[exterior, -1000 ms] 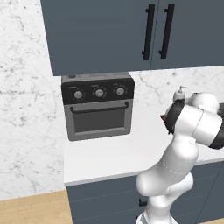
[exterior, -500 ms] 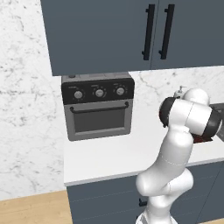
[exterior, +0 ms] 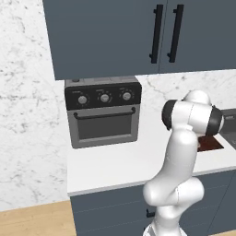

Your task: Pick up the sponge from the counter and clean the cutting board by briefly scrubbing or pressing down on the cutting board. Once finished, release the sponge.

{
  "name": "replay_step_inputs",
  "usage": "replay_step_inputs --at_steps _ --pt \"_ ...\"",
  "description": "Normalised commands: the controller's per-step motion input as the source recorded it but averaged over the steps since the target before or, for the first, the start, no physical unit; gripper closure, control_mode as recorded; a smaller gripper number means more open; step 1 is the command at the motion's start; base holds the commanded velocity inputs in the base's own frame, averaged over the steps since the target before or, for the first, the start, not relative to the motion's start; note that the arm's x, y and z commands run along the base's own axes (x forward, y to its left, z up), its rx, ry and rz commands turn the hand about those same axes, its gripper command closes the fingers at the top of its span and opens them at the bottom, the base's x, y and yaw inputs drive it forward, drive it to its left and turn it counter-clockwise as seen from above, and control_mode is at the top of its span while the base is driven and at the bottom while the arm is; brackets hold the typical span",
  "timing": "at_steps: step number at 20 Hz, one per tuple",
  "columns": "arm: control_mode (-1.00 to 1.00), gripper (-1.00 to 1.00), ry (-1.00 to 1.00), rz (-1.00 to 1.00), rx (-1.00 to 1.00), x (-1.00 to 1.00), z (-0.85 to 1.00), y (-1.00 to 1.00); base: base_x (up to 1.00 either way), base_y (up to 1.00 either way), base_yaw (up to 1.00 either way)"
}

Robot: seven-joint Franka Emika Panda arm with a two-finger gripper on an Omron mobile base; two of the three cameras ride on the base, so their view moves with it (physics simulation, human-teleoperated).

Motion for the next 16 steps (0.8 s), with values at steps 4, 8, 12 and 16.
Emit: replay_step_inputs --at_steps 4,8,12,16 --pt "-1.0 1.0 -0.01 -0.01 0.0 0.43 -0.13 -0.04 0.0 0.0 0.0" --pt "-1.0 1.0 -0.03 -0.01 0.0 0.47 -0.07 -0.03 0.0 0.0 0.0" --pt "-1.0 1.0 -0.04 0.0 0.0 0.67 0.0 0.0 0.0 0.0 0.0" --pt "-1.0 1.0 0.0 0.0 0.0 0.65 0.0 0.0 0.0 0.0 0.0"
